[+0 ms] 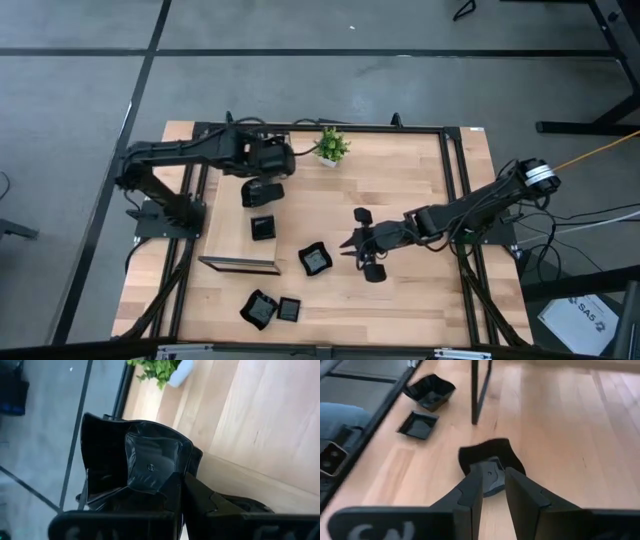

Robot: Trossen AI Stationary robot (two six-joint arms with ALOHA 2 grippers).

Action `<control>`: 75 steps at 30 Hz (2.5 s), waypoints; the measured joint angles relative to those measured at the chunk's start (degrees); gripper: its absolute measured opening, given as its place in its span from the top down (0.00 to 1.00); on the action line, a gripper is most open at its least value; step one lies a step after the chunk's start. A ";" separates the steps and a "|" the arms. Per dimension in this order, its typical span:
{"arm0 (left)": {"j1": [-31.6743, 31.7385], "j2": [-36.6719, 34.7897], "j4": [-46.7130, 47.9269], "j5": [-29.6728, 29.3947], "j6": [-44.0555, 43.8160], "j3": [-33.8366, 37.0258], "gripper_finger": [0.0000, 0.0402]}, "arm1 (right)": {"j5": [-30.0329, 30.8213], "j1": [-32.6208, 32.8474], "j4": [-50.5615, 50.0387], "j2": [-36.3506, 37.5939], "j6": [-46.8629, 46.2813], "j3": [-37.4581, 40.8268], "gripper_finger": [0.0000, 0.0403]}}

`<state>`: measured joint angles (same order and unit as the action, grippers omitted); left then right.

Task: Pick & Place Mini shaped plates
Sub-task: Stack the black distorted square plate on top of the black distorted square plate on the shelf

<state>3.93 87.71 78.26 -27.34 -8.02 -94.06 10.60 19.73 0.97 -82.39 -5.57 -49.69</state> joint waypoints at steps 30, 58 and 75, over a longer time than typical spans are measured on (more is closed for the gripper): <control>5.70 9.10 4.66 4.66 3.27 0.02 0.99 | 0.28 0.00 4.96 -4.94 -0.44 0.04 0.79; -4.51 -0.20 6.15 3.99 -0.15 0.02 0.76 | -0.27 0.00 5.14 -4.94 -0.45 0.04 0.79; -28.44 -5.55 -1.97 12.01 -10.11 0.02 0.76 | -0.25 0.00 5.16 -4.94 -0.25 0.04 0.79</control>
<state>-24.51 82.16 76.29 -15.33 -18.13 -94.04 10.35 19.73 6.13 -87.33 -5.82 -49.65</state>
